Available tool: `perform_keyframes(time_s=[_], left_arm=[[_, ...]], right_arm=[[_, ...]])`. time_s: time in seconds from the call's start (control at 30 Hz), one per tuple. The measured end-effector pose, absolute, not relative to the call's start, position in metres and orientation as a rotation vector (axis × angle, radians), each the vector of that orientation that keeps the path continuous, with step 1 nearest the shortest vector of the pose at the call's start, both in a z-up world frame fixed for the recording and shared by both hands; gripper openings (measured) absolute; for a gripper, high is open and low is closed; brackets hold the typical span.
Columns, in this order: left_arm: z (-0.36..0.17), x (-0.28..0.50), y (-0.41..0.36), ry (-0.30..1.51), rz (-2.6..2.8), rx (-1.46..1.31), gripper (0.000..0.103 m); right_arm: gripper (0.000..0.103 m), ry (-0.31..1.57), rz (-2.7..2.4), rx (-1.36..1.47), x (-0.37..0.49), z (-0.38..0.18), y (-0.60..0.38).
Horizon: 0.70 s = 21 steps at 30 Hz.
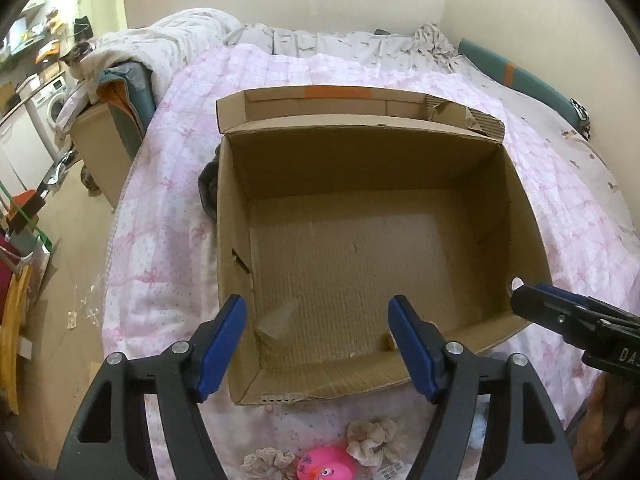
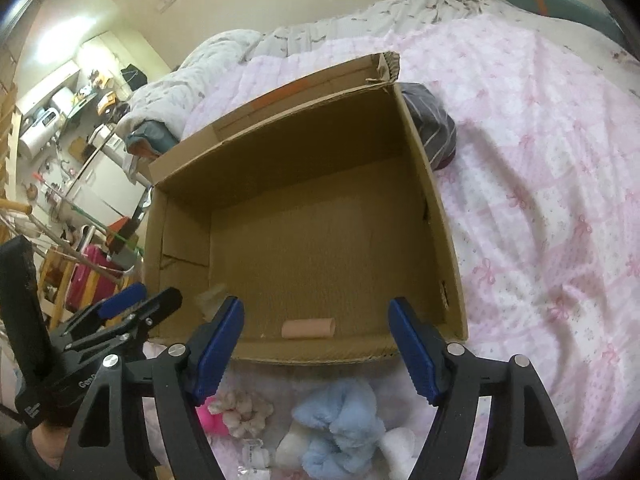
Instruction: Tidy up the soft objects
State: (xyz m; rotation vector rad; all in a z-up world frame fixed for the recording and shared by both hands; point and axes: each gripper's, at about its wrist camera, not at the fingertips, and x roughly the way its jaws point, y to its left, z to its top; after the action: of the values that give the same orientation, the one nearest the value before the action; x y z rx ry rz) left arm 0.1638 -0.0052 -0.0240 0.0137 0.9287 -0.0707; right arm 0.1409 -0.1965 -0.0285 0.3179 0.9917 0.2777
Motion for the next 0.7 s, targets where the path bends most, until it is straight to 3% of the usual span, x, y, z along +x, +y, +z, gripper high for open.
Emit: perform_keyframes(time_s=[0.7], left_arm=[[-0.003, 0.146, 0.008, 0.873, -0.012, -0.008, 0.071]], right_arm=[[0.079, 0.979, 0.252, 0.315, 0.135, -0.024, -0.202]])
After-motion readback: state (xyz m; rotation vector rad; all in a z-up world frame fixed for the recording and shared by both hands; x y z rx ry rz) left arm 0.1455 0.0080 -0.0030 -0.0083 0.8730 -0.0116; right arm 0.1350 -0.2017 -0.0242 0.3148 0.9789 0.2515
